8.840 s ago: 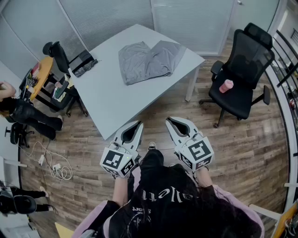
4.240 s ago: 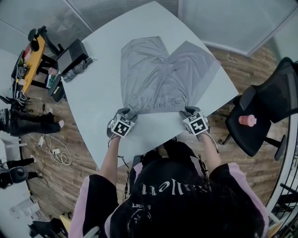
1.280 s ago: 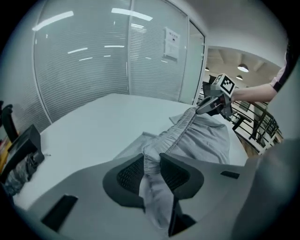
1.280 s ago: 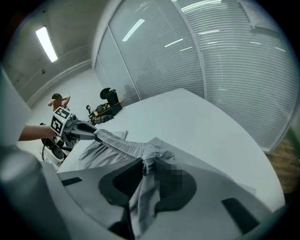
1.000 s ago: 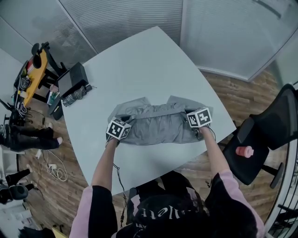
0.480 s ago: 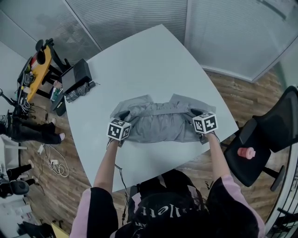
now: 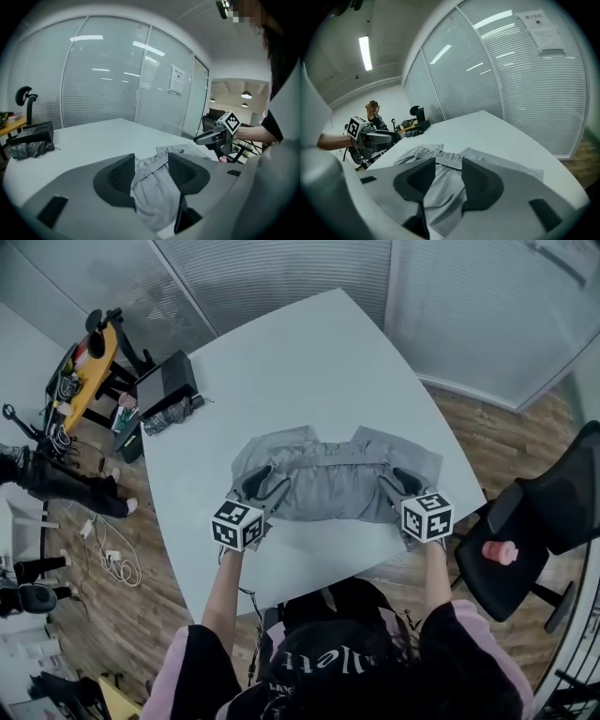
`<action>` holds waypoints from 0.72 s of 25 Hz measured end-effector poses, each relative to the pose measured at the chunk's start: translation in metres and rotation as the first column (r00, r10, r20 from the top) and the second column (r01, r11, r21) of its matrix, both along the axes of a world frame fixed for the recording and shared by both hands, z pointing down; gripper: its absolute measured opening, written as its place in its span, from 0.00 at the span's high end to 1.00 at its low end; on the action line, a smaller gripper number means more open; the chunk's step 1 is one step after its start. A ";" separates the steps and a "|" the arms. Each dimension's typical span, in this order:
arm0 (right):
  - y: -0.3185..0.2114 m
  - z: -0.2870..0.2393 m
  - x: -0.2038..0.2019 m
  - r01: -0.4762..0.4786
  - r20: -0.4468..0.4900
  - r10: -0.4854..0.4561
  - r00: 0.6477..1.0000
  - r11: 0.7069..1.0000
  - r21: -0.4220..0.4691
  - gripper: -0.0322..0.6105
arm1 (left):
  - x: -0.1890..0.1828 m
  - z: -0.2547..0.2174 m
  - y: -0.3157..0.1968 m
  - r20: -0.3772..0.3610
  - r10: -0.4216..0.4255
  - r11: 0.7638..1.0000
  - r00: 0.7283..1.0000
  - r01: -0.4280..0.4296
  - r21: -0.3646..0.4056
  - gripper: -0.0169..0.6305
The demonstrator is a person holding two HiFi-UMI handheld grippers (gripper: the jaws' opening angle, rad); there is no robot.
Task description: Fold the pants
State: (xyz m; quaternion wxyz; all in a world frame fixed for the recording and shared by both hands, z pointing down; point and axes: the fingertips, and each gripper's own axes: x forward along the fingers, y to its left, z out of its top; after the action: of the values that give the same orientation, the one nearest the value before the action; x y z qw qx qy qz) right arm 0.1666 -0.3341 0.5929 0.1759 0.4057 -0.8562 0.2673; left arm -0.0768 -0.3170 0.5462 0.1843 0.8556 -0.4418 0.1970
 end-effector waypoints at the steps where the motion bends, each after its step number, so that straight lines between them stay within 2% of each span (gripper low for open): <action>1: 0.005 -0.007 -0.003 0.000 0.009 0.000 1.000 1.000 0.015 0.67 | 0.003 -0.008 0.006 -0.019 0.000 1.000 1.000 0.000 0.015 0.61; 11: 0.069 -0.063 -0.038 -0.008 0.065 0.000 0.998 0.993 0.117 0.75 | 0.005 -0.061 0.083 -0.103 -0.018 0.994 0.995 0.029 0.109 0.62; 18: 0.126 -0.100 -0.072 -0.005 0.078 -0.008 0.997 0.986 0.169 0.81 | -0.013 -0.080 0.148 -0.113 0.011 0.990 0.993 0.005 0.138 0.63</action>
State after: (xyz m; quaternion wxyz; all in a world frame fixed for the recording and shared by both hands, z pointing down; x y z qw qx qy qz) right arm 0.0948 -0.2080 0.4925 0.1073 0.4075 -0.8823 0.2095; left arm -0.0897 -0.1694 0.4666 0.1493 0.8769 -0.4417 0.1172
